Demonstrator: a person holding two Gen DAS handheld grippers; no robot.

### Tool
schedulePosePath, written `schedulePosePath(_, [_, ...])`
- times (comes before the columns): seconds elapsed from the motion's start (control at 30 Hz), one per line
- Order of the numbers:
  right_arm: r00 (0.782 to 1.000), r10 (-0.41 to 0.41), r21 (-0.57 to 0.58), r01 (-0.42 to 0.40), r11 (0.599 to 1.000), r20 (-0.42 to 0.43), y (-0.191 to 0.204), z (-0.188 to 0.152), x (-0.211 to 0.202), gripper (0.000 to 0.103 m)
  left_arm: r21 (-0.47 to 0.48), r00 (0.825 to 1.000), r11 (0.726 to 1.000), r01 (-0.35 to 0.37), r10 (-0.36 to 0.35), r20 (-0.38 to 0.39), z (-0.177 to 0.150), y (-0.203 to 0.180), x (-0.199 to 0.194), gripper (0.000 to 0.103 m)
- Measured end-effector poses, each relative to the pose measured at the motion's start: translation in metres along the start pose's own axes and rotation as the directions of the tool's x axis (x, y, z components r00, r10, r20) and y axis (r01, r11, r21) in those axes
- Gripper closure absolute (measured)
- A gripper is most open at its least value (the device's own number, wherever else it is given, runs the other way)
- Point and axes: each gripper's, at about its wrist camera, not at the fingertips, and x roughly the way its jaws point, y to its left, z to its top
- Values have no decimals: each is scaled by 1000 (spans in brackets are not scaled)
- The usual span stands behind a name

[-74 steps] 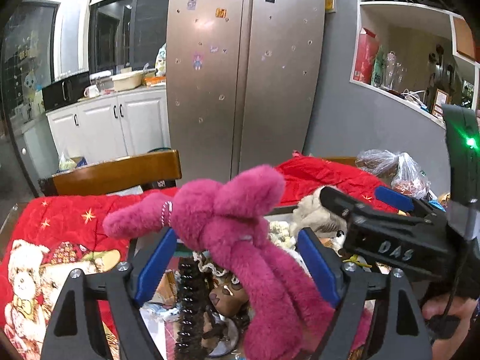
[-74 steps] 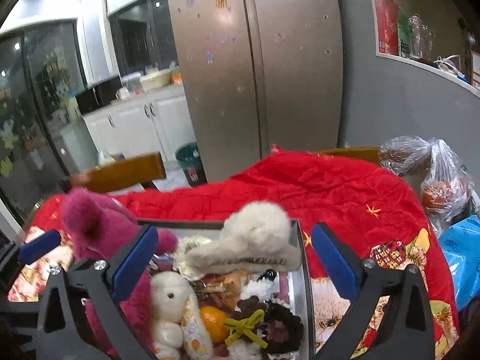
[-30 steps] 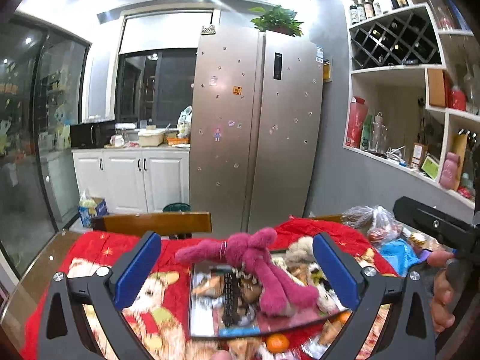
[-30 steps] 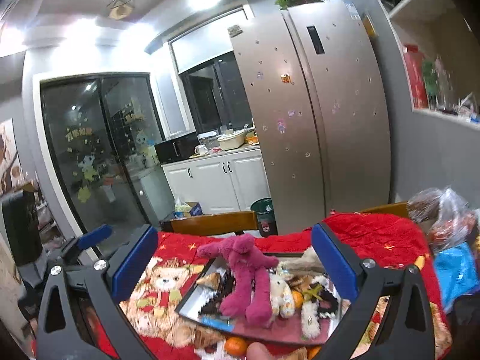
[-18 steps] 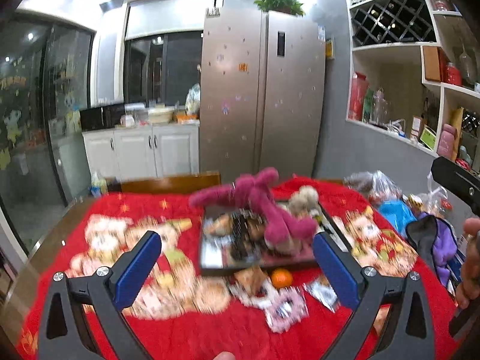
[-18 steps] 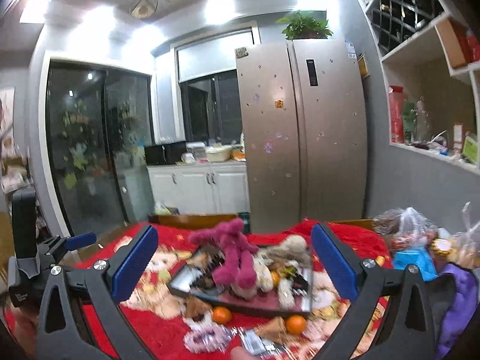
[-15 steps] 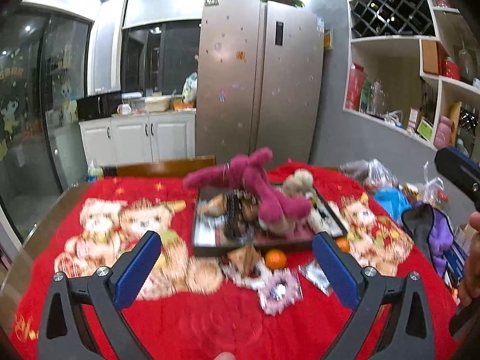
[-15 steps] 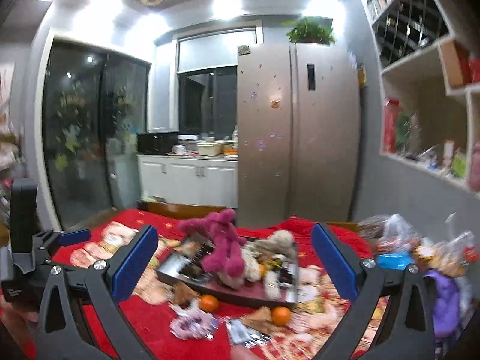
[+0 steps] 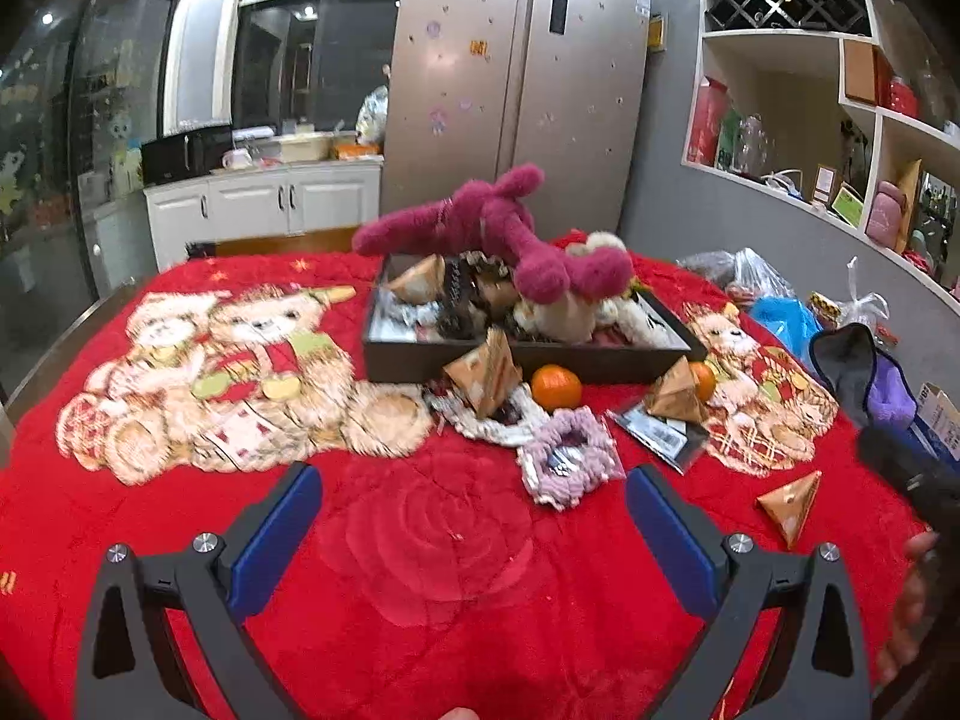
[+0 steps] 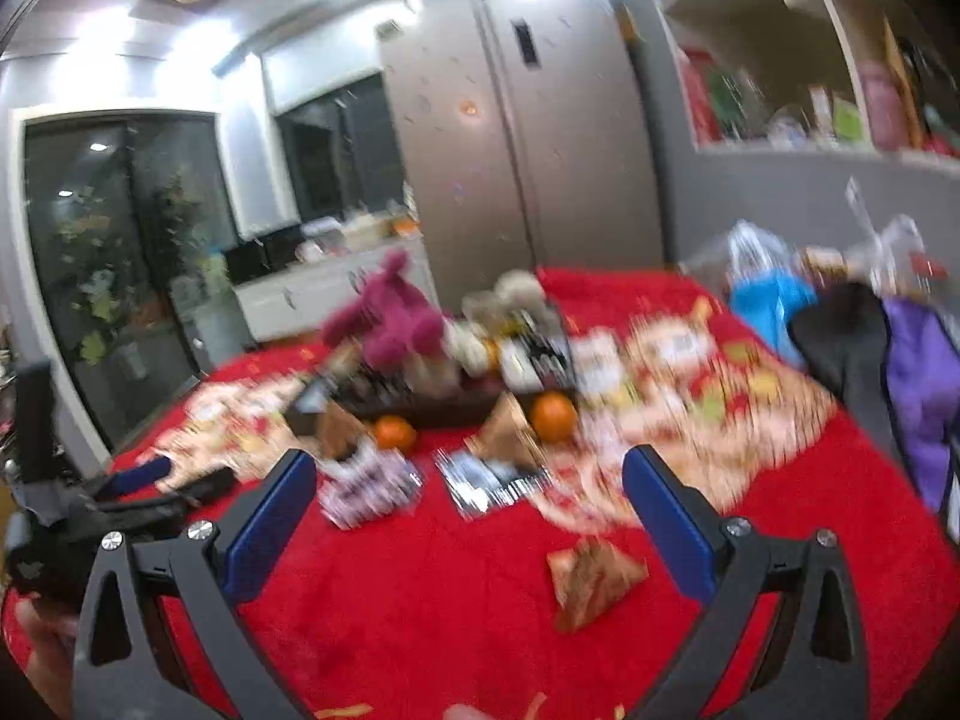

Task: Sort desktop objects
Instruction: 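Withdraw both open tools up and away from the tray box, then move the left tool to the pink rope ring while the right tool approaches the Choco Magic pack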

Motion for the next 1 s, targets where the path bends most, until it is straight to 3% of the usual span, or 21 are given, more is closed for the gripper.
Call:
schedulePosePath(0.1, [999, -45, -9, 45, 999, -18, -8, -7, 6, 0, -10, 1000, 1000, 0, -1, -8, -1, 3, 4, 0])
schedulePosePath(0.37, [991, -100, 102, 109, 989, -88, -32, -17, 25, 0, -15, 998, 1000, 7, -8, -56, -4, 8, 21, 0])
schedulePosePath(0.6, [984, -99, 73, 111, 991, -148, -30, -22, 41, 0, -26, 993, 999, 20, -23, -113, 2, 5, 45, 0])
schedulePosePath(0.8, [979, -85, 131, 110, 985, -184, -41, -25, 49, 0, -19, 987, 1000, 19, -22, -160, 9, 2, 66, 0])
schedulePosePath(1.0, [977, -64, 137, 94, 986, -205, -40, -25, 54, 0, -50, 972, 994, 98, -107, -211, 8, -5, 80, 0])
